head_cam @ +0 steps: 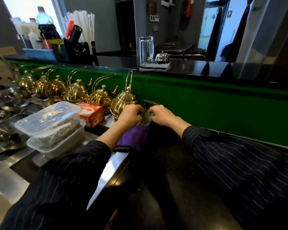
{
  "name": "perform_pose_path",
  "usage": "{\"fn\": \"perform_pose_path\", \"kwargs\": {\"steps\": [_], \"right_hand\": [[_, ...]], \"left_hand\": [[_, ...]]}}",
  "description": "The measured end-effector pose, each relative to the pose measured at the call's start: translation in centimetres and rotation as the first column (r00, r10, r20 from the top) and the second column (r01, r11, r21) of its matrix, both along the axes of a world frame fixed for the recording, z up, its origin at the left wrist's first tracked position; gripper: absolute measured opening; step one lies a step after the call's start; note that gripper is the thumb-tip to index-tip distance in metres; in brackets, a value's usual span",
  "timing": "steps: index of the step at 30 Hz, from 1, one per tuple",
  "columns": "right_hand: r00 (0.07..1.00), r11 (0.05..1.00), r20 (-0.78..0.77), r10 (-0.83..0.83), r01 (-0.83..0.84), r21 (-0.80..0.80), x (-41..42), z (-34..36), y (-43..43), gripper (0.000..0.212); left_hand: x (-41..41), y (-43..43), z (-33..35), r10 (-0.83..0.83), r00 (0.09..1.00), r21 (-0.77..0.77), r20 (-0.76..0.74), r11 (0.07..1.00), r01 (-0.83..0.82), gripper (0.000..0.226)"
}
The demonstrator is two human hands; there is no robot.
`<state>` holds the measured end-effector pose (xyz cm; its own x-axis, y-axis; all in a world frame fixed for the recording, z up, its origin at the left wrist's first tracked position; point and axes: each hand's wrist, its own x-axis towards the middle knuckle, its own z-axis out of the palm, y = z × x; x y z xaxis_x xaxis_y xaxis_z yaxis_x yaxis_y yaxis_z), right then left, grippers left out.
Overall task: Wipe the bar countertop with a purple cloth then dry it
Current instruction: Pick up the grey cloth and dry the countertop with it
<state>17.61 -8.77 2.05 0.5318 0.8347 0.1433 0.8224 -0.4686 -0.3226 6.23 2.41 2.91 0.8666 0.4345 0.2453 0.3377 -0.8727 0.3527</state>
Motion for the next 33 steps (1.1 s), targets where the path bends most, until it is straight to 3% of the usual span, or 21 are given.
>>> {"fn": "perform_pose_path", "kwargs": {"steps": [5,10,13,16,19,29,33], "right_hand": [[0.989,0.995,0.146,-0.012,-0.002,0.096,3.2,5.1,0.2,0.027],[0.926,0.974,0.362,-0.108,0.027,0.224,7.6,9.1,1.9,0.027],[0.864,0.979,0.477,-0.157,0.072,0.192,10.5,10.7,3.5,0.041],[0.871,0.985,0.466,-0.155,0.100,0.140,13.0,11.4,4.8,0.058],[0.908,0.994,0.408,-0.097,0.070,0.081,14.6,10.6,5.2,0.055],[0.778,0.982,0.620,-0.098,-0.026,0.187,14.1,9.9,2.2,0.032],[0.751,0.963,0.641,-0.157,-0.028,0.268,13.0,12.2,-0.9,0.026]], "left_hand": [[4.5,0.8,4.3,-0.074,0.990,0.024,0.122,0.997,0.072,0.043],[9.3,3.1,7.9,-0.045,0.968,0.104,0.245,0.994,0.020,0.049],[12.0,5.0,9.3,-0.045,0.976,0.132,0.214,0.991,0.016,0.063],[14.6,6.9,10.3,-0.072,0.991,0.200,0.114,0.979,0.049,0.073],[16.0,8.1,10.3,-0.061,0.998,0.272,0.008,0.961,0.057,0.062],[14.5,6.8,11.2,-0.039,0.978,0.322,0.206,0.946,-0.030,0.035],[13.1,4.0,13.1,-0.112,0.927,0.229,0.359,0.973,0.029,0.033]]}}
